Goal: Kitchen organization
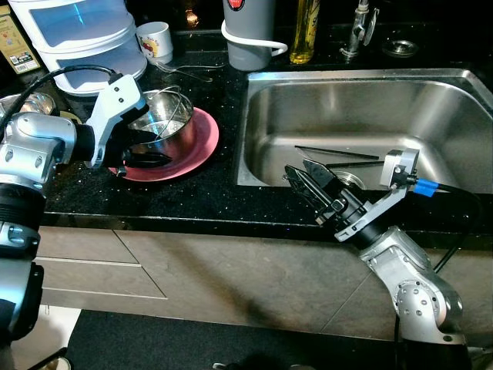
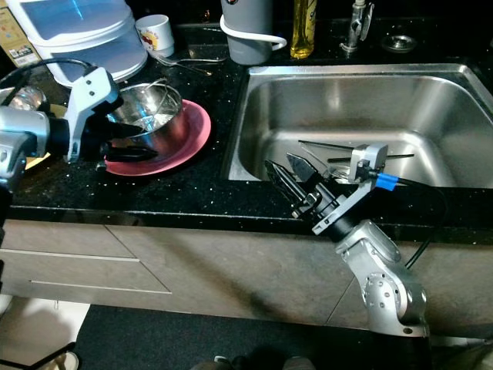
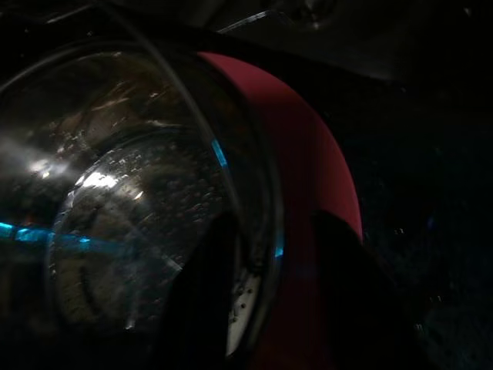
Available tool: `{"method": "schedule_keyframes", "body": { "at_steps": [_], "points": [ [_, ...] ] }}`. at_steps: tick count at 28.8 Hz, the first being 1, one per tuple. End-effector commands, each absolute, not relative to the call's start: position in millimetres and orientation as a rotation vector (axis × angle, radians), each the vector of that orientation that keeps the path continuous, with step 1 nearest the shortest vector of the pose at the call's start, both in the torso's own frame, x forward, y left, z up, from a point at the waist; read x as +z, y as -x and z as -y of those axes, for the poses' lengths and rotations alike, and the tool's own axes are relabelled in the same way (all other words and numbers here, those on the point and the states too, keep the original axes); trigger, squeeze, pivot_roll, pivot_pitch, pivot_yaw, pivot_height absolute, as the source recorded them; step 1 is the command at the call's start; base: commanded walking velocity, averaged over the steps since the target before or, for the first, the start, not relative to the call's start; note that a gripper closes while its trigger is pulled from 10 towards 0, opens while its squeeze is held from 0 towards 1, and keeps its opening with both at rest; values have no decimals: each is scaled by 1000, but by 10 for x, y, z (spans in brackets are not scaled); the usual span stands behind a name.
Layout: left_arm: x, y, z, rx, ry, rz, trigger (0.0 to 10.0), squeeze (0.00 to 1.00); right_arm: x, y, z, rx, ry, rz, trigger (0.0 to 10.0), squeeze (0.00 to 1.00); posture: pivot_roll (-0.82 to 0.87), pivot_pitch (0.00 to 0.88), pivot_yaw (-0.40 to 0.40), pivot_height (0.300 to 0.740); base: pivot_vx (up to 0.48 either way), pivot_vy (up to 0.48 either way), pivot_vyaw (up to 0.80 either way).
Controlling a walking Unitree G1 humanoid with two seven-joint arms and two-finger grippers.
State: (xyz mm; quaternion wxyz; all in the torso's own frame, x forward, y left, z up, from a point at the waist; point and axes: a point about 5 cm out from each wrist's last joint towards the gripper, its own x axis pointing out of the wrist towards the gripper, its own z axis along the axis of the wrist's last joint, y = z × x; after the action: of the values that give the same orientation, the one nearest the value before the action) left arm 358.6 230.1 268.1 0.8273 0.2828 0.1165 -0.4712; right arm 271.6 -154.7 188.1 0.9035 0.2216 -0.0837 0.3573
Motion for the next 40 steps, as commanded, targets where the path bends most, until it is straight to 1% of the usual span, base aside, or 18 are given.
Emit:
{"method": "schedule_keyframes", "body": {
  "at_steps": [1,4,7,8,9,13,14,21,29,30,32,33,37,40],
  "points": [
    [2758,-3565,-2356,-992,-643,-267,0,0,1871,-2718,1515,738,-458,173,10000,0,-90,99,38,740,0,0,0],
    [2809,-3566,-2364,-990,-670,-258,0,0,1867,-2729,1506,736,-461,172,10000,0,-86,96,37,740,0,0,0],
    [2934,-3585,-2341,-962,-663,-172,0,0,1862,-2746,1497,732,-464,171,10000,0,-82,91,37,740,0,0,0],
    [2934,-3585,-2341,-962,-663,-172,0,0,1862,-2746,1497,732,-464,171,10000,0,-82,91,37,740,0,0,0],
    [3068,-3590,-2315,-930,-673,-97,0,0,1861,-2758,1491,727,-469,173,10000,0,-83,86,39,740,0,0,0],
    [3245,-3565,-2261,-912,-704,-14,0,0,1859,-2768,1487,721,-477,173,10000,0,-83,82,38,740,0,0,0],
    [3381,-3539,-2209,-908,-736,38,0,0,1861,-2782,1486,715,-487,169,10000,0,-79,76,38,740,0,0,0],
    [3467,-3531,-2161,-921,-757,70,0,0,1852,-2826,1474,704,-498,143,10000,0,-72,63,41,740,0,0,0],
    [3296,-3576,-2047,-992,-744,49,0,0,1848,-2859,1494,689,-477,134,10000,0,-82,47,53,740,0,0,-780],
    [3290,-3587,-2027,-994,-736,52,4039,0,1856,-2860,1508,687,-474,138,10000,0,-83,44,54,740,0,0,-781],
    [3286,-3598,-2011,-995,-728,56,4039,0,1862,-2861,1519,685,-472,142,10000,0,-84,43,54,740,0,0,-781],
    [3277,-3607,-2002,-995,-726,56,10000,0,1870,-2861,1525,685,-470,146,10000,0,-87,40,57,740,0,0,-788],
    [3260,-3621,-1989,-993,-725,54,10000,0,1883,-2863,1533,685,-467,150,10000,0,-87,40,57,740,0,0,-783],
    [3175,-3705,-1944,-975,-704,60,10000,0,1909,-2877,1548,687,-458,161,10000,0,-85,38,62,740,0,0,-788]
  ]
}}
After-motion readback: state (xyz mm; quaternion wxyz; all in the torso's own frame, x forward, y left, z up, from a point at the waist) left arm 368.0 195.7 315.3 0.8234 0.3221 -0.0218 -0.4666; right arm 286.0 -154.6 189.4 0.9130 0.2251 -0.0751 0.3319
